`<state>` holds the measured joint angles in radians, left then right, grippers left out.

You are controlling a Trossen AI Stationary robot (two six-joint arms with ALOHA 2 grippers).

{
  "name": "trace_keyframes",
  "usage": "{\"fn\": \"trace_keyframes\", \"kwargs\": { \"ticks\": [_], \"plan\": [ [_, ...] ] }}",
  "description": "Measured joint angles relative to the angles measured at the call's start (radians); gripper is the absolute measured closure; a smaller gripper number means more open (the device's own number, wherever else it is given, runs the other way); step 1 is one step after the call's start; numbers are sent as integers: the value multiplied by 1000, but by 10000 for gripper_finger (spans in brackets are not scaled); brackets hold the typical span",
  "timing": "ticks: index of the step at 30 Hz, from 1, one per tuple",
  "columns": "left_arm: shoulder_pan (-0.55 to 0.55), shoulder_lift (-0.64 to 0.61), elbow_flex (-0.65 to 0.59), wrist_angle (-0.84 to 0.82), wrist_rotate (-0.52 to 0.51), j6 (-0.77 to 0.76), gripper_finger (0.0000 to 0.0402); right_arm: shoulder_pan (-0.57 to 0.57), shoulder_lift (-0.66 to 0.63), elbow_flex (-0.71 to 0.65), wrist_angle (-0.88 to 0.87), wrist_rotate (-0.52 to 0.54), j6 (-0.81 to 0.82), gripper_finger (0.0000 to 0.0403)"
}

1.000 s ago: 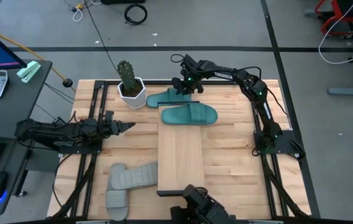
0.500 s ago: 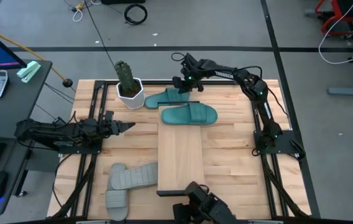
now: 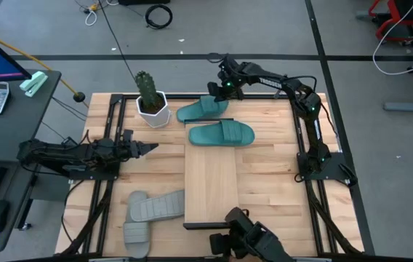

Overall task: Pick and place slides into the shelf
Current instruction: Put the green slide on the shelf

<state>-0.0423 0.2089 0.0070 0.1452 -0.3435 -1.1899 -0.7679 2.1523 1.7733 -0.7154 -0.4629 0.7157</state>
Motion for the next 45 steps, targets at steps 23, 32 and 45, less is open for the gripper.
{"fn": "trace_keyframes", "kwargs": {
  "ticks": [23, 32, 45],
  "plan": [
    [0, 0, 0, -3, 0, 24, 306, -127, -291, 0, -154, 74, -106, 403],
    [0, 0, 0, -2, 0, 32, 307, -134, -423, 0, -152, 72, -68, 403],
    [0, 0, 0, -1, 0, 34, 310, -118, -589, 0, -134, -43, 81, 403]
  ]
}}
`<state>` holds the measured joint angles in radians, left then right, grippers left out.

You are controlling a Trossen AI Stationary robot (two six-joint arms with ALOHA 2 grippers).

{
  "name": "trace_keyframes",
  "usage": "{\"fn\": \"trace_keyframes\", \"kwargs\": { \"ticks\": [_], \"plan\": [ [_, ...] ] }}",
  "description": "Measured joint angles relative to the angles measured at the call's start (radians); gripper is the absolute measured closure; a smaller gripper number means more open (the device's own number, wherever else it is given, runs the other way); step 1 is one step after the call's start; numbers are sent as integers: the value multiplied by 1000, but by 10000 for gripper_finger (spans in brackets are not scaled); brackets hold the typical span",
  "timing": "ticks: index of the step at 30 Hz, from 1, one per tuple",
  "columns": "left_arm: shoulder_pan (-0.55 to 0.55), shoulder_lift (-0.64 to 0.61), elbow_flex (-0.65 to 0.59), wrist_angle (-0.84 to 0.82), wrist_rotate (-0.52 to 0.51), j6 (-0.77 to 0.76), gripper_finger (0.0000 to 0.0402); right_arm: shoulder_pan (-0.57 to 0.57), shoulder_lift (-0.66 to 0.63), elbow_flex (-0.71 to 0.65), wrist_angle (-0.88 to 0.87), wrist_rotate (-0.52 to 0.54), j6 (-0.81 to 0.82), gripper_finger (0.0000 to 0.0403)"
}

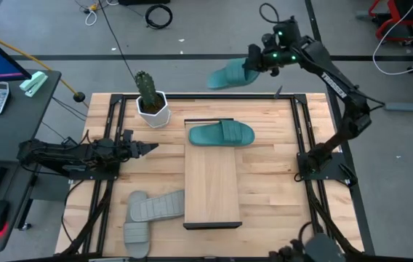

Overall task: Pick and place slides into the shelf
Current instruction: Put the green slide on the shelf

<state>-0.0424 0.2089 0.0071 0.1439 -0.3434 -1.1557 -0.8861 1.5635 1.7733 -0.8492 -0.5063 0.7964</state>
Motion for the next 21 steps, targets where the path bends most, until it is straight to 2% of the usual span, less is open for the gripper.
{"fn": "trace_keyframes", "kwargs": {
  "ticks": [4, 12, 16, 21],
  "plan": [
    [0, 0, 0, 1, 0, 4, 310, 36, -59, 0, -18, -25, 47, 403],
    [0, 0, 0, 45, 7, 81, 311, 143, -186, 0, -170, -13, 48, 403],
    [0, 0, 3, 132, 7, 162, 312, 213, -252, 0, -223, 22, 53, 403],
    [0, -1, 69, 134, 7, 300, 317, 323, -328, 0, -301, 81, 105, 403]
  ]
}}
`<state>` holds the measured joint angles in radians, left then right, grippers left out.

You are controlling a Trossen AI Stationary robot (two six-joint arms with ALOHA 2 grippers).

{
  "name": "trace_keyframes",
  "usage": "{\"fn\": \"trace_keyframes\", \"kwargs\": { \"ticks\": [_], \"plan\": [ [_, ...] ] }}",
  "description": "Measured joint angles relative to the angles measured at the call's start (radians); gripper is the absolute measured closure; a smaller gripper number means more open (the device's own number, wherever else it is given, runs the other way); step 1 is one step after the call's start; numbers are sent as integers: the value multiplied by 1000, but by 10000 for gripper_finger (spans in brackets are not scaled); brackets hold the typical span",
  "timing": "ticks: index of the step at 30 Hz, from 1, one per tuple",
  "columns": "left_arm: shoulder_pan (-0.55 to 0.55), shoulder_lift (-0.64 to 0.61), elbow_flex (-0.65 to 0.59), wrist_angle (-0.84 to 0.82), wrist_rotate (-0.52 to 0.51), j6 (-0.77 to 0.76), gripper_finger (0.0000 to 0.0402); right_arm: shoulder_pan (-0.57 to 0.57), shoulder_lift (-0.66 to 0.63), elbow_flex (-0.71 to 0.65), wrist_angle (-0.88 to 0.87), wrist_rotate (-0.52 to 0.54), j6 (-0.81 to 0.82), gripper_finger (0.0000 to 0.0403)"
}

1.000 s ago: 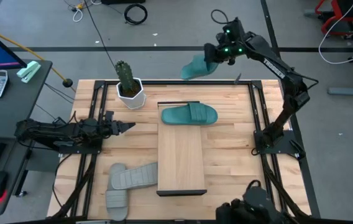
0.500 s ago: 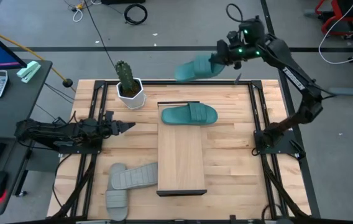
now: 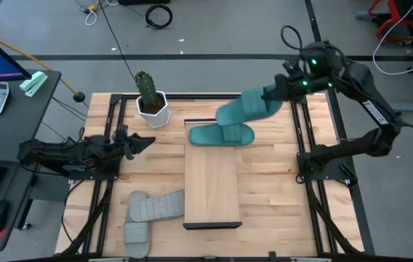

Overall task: Pick and place slides into the shelf
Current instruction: Put the green slide on the shelf

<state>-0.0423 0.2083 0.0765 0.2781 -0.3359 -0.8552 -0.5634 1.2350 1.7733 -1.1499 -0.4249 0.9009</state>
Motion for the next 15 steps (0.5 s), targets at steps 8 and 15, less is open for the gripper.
{"fn": "trace_keyframes", "kwargs": {
  "ticks": [8, 15],
  "plan": [
    [-1, 72, 147, -15, 34, 197, 315, 248, -72, 0, -33, 201, 147, 403],
    [-36, 282, 345, -90, 110, 326, 319, 483, -69, 0, -33, 395, 241, 403]
  ]
}}
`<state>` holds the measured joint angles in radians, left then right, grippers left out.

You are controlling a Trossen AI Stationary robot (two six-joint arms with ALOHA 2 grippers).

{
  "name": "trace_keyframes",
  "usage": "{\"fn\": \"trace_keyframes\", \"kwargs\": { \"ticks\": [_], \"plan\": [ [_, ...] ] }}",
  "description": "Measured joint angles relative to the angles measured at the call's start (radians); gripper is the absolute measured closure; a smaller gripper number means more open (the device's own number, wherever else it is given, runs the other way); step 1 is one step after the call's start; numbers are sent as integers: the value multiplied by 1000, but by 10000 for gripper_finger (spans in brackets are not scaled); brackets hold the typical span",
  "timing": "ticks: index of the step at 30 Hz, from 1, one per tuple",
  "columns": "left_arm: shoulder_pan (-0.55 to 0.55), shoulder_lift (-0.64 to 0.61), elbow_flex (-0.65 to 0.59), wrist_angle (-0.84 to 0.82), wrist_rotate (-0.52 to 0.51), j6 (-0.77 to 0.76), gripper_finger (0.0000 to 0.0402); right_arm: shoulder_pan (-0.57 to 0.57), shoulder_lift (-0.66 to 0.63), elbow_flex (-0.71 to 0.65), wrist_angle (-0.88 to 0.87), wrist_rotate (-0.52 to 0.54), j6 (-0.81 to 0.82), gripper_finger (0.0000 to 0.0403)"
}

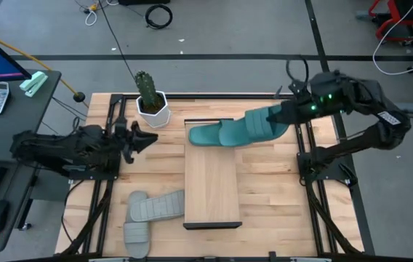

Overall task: Pick and place slides into the shelf
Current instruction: Put the green slide on the shelf

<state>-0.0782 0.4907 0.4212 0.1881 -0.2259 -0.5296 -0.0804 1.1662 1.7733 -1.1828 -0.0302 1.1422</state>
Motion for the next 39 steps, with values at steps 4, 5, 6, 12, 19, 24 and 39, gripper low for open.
{"fn": "trace_keyframes", "kwargs": {
  "ticks": [4, 5, 6, 12, 19, 24, 39],
  "plan": [
    [-65, 137, 125, -77, -7, 81, 323, 123, 8, 0, 1, 110, 71, 403],
    [-79, 165, 153, -96, -7, 93, 325, 156, 12, 0, 2, 141, 94, 403],
    [-92, 193, 180, -110, -7, 101, 327, 190, 14, 0, 2, 173, 116, 403],
    [-137, 303, 252, -138, -22, 153, 341, 378, 74, 0, 42, 365, 251, 403],
    [-138, 323, 255, -165, -64, 228, 351, 474, 190, 0, 83, 484, 402, 403],
    [-138, 319, 255, -192, -66, 254, 350, 479, 273, 0, 203, 498, 464, 403],
    [-156, 318, 256, -297, -65, 280, 351, 489, 397, 0, 265, 574, 596, 403]
  ]
}}
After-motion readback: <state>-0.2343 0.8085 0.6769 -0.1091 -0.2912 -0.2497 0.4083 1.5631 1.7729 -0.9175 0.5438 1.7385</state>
